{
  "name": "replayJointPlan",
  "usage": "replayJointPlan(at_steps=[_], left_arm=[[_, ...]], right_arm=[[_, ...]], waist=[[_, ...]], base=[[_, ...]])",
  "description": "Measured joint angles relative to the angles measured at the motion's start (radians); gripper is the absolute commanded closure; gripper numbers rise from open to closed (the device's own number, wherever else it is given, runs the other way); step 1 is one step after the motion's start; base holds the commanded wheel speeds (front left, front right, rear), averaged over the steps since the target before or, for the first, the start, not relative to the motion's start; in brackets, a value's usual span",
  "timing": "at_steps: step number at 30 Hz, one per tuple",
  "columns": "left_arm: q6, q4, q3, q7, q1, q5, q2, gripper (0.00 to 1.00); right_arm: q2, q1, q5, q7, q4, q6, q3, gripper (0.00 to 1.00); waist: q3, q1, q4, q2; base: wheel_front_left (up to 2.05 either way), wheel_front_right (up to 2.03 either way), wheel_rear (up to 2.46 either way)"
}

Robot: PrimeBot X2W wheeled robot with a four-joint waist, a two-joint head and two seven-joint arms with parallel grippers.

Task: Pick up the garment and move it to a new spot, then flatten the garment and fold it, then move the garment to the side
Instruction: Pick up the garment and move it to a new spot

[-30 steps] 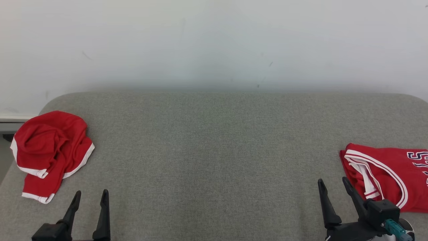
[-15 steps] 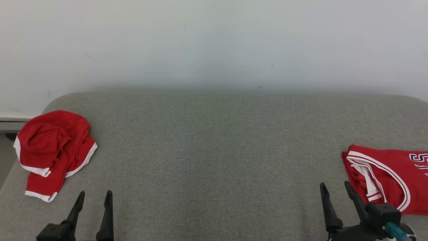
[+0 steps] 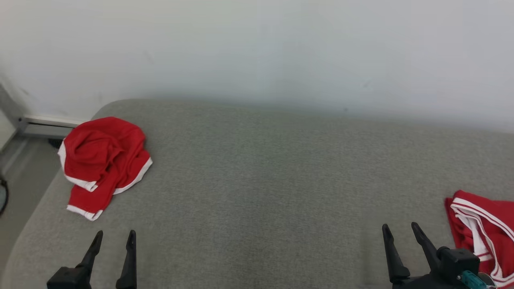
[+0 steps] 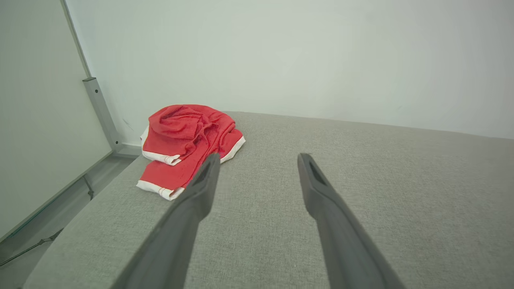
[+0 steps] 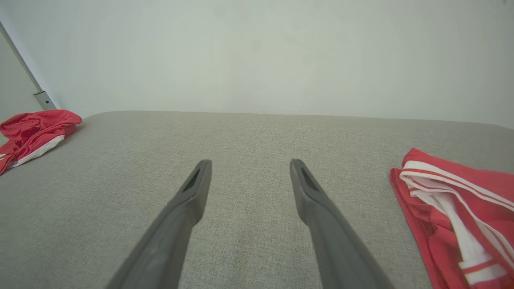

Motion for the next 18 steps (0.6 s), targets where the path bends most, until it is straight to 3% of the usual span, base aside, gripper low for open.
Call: replayJointPlan(at_steps=[18], left_arm=[[0.009,-0.093,0.107,0.000,0.125,0.020,0.006,0.00]], right_arm=[[0.024,-0.084,-0.001,0.027,0.033,0.040,0.089,0.00]], waist=[[0.003,-0.0001,0.248,0.0000]], base=[[0.00,0.00,0.00]])
